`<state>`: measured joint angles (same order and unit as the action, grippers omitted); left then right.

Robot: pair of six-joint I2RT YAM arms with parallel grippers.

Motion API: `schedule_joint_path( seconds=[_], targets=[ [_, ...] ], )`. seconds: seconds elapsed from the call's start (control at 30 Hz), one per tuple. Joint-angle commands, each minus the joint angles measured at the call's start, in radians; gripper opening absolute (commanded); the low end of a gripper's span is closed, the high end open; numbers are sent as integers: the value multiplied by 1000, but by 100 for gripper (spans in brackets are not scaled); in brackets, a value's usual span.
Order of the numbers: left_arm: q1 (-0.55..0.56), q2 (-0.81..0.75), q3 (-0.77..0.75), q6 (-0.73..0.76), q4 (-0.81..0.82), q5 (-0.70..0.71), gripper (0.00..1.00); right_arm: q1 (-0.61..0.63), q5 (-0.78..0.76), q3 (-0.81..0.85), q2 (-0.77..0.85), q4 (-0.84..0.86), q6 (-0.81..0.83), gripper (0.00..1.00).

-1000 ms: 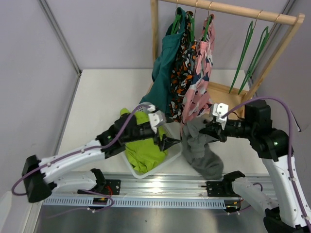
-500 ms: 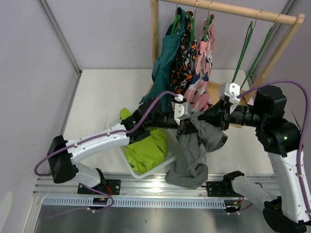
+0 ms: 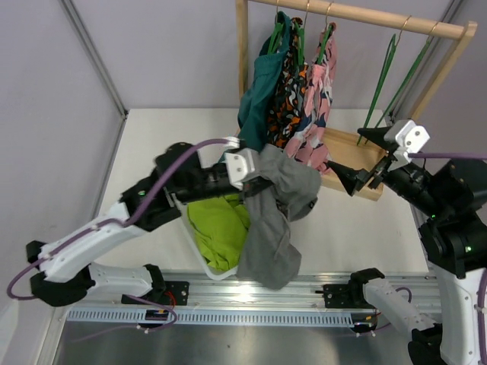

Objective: Remove the shorts from the hanger

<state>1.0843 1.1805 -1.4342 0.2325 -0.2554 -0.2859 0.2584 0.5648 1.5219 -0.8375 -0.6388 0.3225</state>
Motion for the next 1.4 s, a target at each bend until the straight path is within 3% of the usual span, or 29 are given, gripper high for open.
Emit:
schedule_joint_path(
  seconds=[0.0,0.2,0.3,0.37,0.43,0.6,0.73,0.87,1.03,1.13,1.2,1.33,1.37],
  targets=[
    [5,-116,-126,129,-80,219,0,-15,-157,-15,28,59,-13,99],
    [-10,-134,-250,300,-124,548,0,-30,-198,-117,48,47,-22,99],
    [-108,-136,-253,323,-101,565,0,-33,-221,-156,48,28,-25,100],
    [-266,-140,-233,216,-65,443,0,-38,-232,-184,54,27,-39,99],
    [-376,-160,-97,62,43,307,0,-42,-209,-241,75,-4,-39,99],
    [-411,-157,43,-68,99,217,0,-50,-201,-298,110,-45,-30,99],
    [-417,-217,216,-290,183,154,0,-57,-181,-348,147,-70,-25,100],
    [-417,-338,541,-522,267,120,0,-70,-171,-404,179,-81,-23,99],
    [-417,-505,840,-819,285,210,1,-82,-143,-470,205,-94,-26,100],
    [-417,-518,946,-913,201,281,20,-88,-109,-494,212,-117,-34,99],
    [-417,-498,963,-930,165,312,24,-90,-97,-497,212,-150,-28,99],
    [-417,-398,908,-927,41,317,73,-91,-144,-499,204,-188,-16,100],
    [-417,-389,896,-920,19,318,80,-90,-163,-497,199,-196,-19,100]
  ],
)
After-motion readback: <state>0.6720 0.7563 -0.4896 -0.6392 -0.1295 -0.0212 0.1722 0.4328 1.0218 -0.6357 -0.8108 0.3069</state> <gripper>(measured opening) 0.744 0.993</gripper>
